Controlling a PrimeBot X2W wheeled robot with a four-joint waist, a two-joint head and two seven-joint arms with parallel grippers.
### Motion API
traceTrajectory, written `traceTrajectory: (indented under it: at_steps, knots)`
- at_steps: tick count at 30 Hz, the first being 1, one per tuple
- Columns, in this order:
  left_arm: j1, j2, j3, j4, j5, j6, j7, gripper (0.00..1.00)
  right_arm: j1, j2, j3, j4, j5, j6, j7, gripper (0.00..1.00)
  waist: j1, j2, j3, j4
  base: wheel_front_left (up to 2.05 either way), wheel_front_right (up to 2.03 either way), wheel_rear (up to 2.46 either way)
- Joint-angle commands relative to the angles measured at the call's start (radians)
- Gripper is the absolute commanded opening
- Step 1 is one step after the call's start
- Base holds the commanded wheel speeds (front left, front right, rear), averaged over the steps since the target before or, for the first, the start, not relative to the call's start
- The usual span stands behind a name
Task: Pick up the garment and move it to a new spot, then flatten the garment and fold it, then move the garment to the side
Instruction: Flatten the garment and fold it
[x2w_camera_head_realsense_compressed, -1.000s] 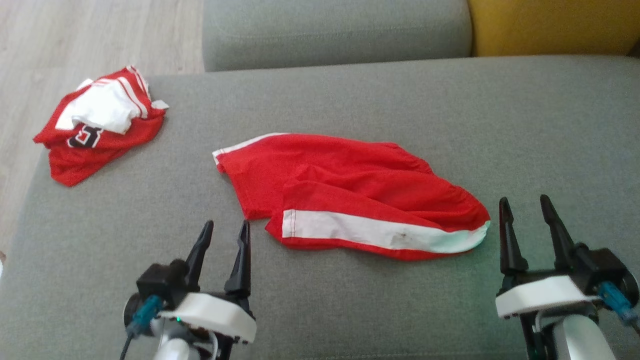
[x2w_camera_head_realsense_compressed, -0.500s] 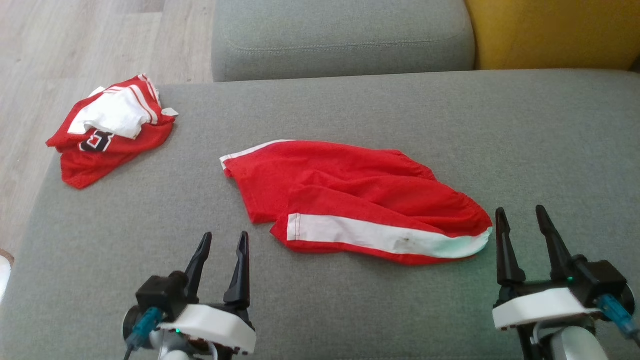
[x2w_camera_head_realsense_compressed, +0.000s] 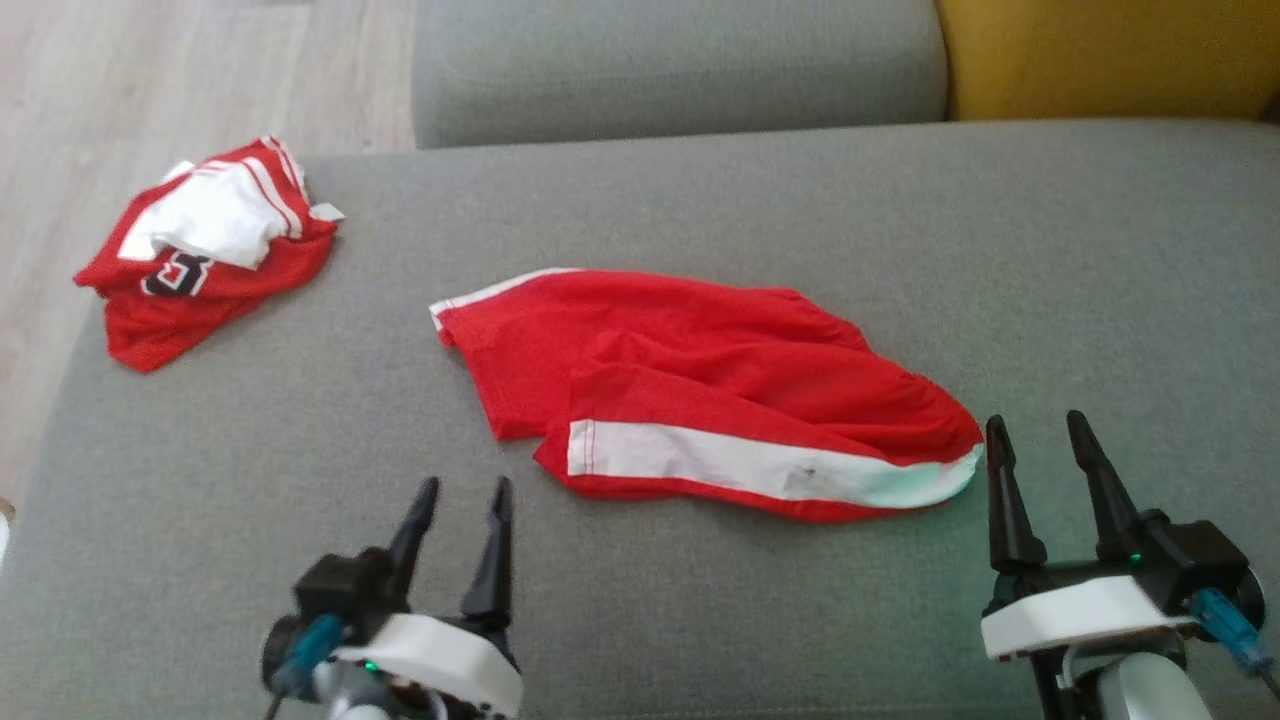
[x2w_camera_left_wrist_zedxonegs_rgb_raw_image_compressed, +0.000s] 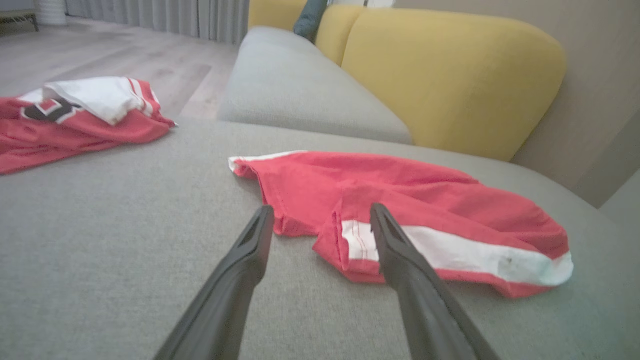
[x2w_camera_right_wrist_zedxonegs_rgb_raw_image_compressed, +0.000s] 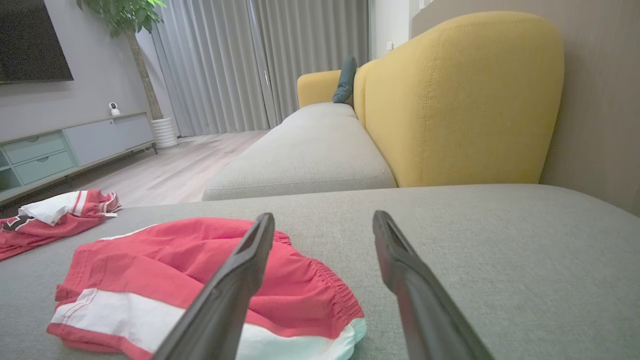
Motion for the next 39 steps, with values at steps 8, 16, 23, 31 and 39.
traceTrajectory:
  at_steps: [8, 16, 23, 31, 39]
  knots:
    - [-0.168, -0.005, -0.029, 0.088, 0.006, -0.050, 0.076, 1.00, -0.067, -0.005, 0.036, -0.029, 0.009, 0.007, -0.006, 1.00, 0.0000, -0.0001, 0.087, -0.041, 0.00, 0.00, 0.00]
    - [-0.264, -0.002, -0.047, 0.214, -0.015, -0.082, 0.150, 1.00, -0.095, -0.005, 0.040, -0.025, 0.013, 0.007, -0.006, 1.00, 0.0000, -0.0001, 0.138, -0.078, 0.00, 0.00, 0.00]
    - [-0.305, 0.001, -0.055, 0.259, -0.024, -0.090, 0.157, 1.00, -0.102, -0.005, 0.042, -0.025, 0.018, 0.007, -0.006, 1.00, 0.0000, -0.0001, 0.161, -0.099, 0.00, 0.00, 0.00]
    - [-0.322, 0.000, -0.073, 0.281, -0.041, -0.099, 0.153, 1.00, -0.105, -0.005, 0.045, -0.021, 0.022, 0.007, -0.006, 1.00, 0.0000, -0.0001, 0.164, -0.114, 0.00, 0.00, 0.00]
    - [-0.337, -0.003, -0.077, 0.273, -0.072, -0.101, 0.126, 1.00, -0.104, -0.005, 0.051, -0.021, 0.026, 0.007, -0.006, 1.00, 0.0000, -0.0001, 0.164, -0.126, 0.00, 0.00, 0.00]
